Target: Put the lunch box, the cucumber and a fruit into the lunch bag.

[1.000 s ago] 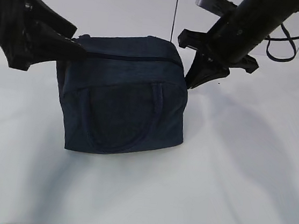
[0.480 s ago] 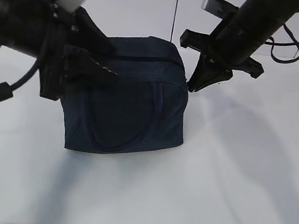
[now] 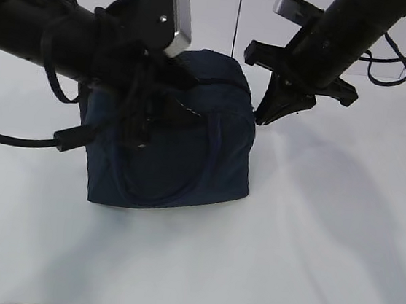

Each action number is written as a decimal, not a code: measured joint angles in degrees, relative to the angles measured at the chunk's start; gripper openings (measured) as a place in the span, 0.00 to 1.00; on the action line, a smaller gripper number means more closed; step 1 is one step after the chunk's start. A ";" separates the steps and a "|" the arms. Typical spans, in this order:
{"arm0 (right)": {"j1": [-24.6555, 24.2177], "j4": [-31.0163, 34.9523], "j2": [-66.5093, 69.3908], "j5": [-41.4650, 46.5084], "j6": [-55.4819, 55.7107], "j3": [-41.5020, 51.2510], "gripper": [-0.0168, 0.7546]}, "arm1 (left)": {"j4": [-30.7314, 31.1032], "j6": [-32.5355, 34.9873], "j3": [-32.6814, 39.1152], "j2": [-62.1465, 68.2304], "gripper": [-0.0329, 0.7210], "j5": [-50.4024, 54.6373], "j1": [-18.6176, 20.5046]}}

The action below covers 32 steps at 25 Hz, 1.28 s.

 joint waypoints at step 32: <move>-3.49 -0.62 0.00 3.86 0.11 -2.59 0.03 | 14.55 -0.25 -0.31 0.88 0.04 -1.54 -0.56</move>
